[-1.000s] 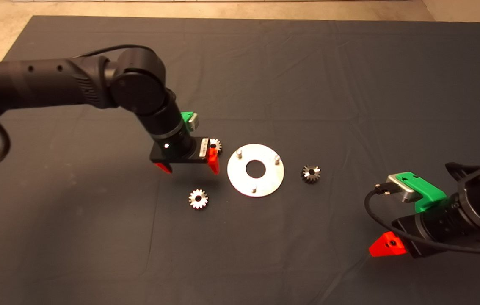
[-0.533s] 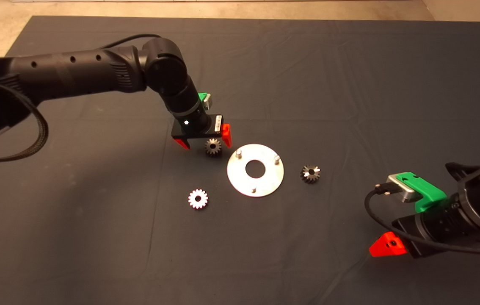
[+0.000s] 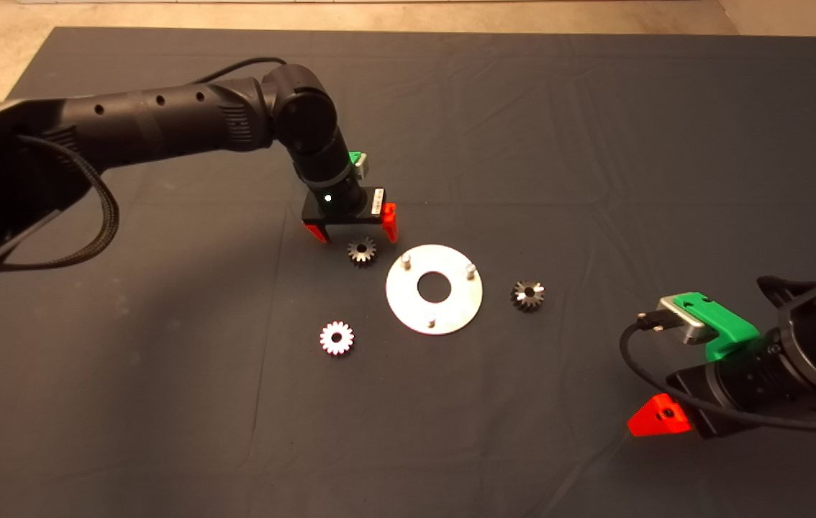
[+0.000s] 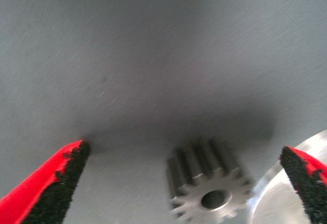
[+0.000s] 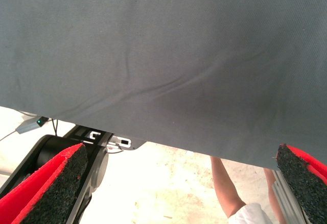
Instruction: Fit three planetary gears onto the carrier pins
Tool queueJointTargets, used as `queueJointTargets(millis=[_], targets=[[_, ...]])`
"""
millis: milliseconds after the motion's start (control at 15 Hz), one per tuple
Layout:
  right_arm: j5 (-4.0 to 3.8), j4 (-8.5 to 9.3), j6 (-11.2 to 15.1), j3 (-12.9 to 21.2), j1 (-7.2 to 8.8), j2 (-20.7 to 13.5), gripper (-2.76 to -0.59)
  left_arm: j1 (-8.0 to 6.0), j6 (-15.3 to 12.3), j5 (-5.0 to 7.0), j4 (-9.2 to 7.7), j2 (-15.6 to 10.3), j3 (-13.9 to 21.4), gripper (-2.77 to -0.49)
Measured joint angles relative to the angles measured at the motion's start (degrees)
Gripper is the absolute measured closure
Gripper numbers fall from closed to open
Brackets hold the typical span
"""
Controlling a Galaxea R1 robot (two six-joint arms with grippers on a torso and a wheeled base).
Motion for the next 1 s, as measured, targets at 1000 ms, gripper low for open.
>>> queueJointTargets(millis=[1000], targets=[[-0.02, 0.0, 0.0, 0.0, 0.0, -0.05, -2.76, 0.0, 1.45, 5.3, -0.25, 2.9, -0.24, -2.08]])
